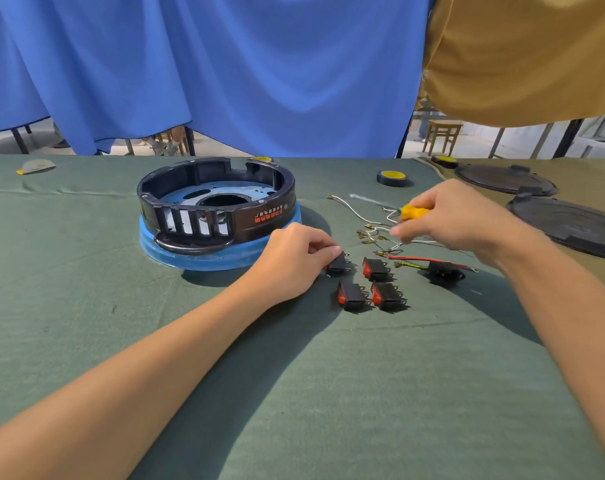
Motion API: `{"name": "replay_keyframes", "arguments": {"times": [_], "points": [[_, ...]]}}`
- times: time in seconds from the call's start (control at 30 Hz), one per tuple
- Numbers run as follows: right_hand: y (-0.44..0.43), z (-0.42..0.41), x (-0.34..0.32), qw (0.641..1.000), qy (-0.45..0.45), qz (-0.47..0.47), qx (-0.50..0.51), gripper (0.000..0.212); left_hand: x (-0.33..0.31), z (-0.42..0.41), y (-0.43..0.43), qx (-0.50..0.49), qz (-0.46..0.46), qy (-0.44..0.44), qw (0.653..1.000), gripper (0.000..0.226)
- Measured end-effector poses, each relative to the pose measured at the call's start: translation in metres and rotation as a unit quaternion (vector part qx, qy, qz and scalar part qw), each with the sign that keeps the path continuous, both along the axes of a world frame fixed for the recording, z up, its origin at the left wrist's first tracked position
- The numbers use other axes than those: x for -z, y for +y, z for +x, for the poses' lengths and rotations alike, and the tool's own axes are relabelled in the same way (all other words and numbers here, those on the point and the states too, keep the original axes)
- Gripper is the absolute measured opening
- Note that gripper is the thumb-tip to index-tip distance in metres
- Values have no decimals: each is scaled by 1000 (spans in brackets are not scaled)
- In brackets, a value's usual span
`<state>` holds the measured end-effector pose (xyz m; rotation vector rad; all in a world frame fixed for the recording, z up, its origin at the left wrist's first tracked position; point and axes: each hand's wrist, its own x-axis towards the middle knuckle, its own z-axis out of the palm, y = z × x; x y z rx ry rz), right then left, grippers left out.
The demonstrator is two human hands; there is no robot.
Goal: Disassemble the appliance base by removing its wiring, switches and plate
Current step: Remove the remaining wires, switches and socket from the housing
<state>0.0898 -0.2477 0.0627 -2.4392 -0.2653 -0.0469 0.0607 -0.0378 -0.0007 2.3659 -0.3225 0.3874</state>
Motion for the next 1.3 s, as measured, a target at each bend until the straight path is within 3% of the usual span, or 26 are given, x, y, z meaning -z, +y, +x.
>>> {"name": "replay_keyframes", "arguments": {"times": [0.13, 0.33, 0.7, 0.9, 1.0, 1.1, 1.13, 1.2, 1.3], "points": [[-14, -4, -6, 990, 87, -109, -23, 36, 0, 3, -4, 6, 39, 12, 999, 26], [-16, -6, -12, 975, 94, -200, -34, 49, 2, 3, -5, 13, 38, -3, 999, 28], [-23, -6, -13, 961, 83, -259, -47, 22, -1, -3, -4, 34, 25, 4, 999, 19], [-27, -3, -13, 969, 87, -228, -46, 28, 1, -1, -5, 22, 27, -14, 999, 23], [-20, -2, -15, 986, 26, -159, -35, 29, -3, -6, -1, -12, 60, -110, 992, 22], [1, -4, -8, 993, -52, -102, -3, 38, -15, -9, 9, -108, 190, -316, 923, 12], [10, -4, -3, 993, -72, -95, 5, 40, -19, -9, 11, -148, 219, -349, 899, 9], [27, -5, 9, 992, -101, -70, 22, 43, -25, -7, 17, -224, 261, -330, 879, 15], [44, -6, 27, 987, -149, -50, 35, 43, -22, -6, 33, -254, 299, -210, 895, 29]]}}
